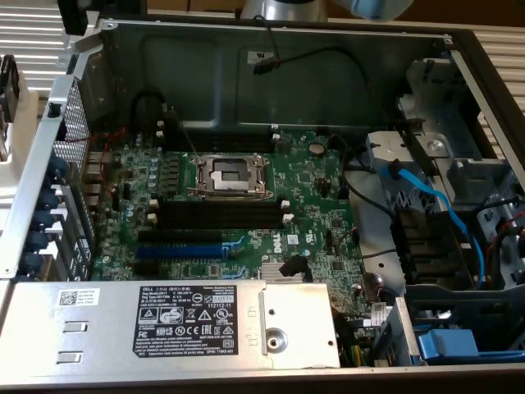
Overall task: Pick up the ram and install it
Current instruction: 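Reach for the ram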
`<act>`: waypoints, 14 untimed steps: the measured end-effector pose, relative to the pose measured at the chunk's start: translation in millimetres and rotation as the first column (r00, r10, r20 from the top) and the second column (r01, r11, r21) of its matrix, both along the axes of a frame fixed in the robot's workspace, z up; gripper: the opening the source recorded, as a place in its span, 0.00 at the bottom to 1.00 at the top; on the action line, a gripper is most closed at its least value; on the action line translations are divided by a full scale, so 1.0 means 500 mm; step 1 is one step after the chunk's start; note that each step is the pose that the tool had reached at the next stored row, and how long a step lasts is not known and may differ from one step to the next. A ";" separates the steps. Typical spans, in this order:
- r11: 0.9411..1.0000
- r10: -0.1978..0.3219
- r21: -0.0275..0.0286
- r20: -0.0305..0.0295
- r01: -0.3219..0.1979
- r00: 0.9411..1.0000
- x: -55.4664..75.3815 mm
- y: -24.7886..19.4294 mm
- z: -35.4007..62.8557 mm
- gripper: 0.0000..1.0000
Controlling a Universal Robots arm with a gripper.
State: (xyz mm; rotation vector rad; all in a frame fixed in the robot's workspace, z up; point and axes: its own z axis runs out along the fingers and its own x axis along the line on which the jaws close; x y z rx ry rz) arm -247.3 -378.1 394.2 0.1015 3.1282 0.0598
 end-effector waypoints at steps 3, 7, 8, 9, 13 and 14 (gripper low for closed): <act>1.000 0.004 -0.002 -0.016 -0.004 1.000 -0.012 0.0038 0.000 0.10; 1.000 0.006 -0.004 -0.020 -0.006 1.000 -0.045 0.0091 -0.001 0.10; 1.000 0.006 -0.004 -0.020 -0.006 1.000 -0.054 0.0104 -0.002 0.10; 1.000 0.006 -0.005 -0.020 -0.006 1.000 -0.063 0.0114 -0.004 0.10; 1.000 0.006 -0.007 -0.020 -0.006 1.000 -0.099 0.0125 -0.009 0.10; 1.000 0.006 -0.007 -0.020 -0.006 1.000 -0.109 0.0126 -0.010 0.10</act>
